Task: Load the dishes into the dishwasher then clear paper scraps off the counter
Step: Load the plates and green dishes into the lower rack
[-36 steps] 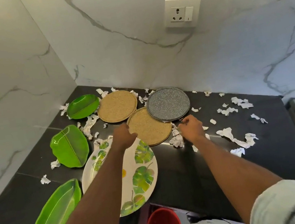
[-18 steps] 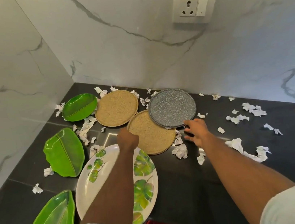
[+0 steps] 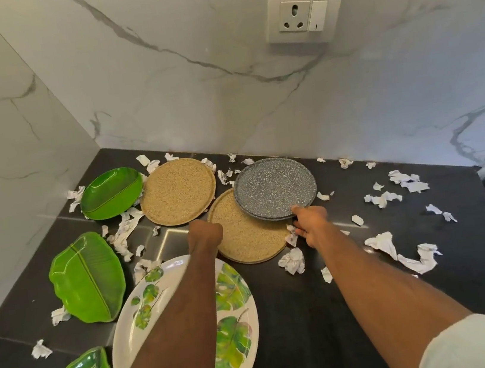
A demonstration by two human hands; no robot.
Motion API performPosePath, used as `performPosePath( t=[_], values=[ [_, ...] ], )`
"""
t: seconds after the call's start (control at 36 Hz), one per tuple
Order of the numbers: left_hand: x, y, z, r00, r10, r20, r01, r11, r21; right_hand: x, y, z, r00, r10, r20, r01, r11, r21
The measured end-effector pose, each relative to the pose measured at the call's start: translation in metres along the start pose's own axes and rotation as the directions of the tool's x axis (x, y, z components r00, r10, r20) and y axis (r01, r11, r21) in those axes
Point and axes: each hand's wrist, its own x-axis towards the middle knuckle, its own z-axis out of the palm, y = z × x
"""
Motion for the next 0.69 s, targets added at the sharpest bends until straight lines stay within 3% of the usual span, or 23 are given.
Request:
performPosePath(
  t=[0.14, 0.25, 0.44, 0.69],
  values=[
    [0.017, 0.004, 0.008, 0.999, -0.016, 0.031, 0.019, 0.996, -0.09, 0.004, -0.003, -0.002, 0.999, -0.018, -0.046, 0.015, 0.998, -0.054],
    [0.022, 0.011, 0.006, 0.998, 0.021, 0.053, -0.011, 0.982, -0.189, 0.009, -0.007, -0.009, 0.997, -0.02, -0.069, 0.02, 1.0, -0.002],
    [-0.006, 0.04, -0.022, 0.98, 0.197, -0.017, -0.196, 0.961, -0.197, -0.004, -0.02, -0.023, 0.995, -0.07, -0.068, 0.08, 0.983, 0.167],
    [-0.04, 0.021, -0.062, 0.962, 0.209, -0.177, -0.247, 0.94, -0.233, -0.031, -0.025, -0.056, 0.965, -0.26, 0.016, 0.255, 0.955, 0.15]
  ],
)
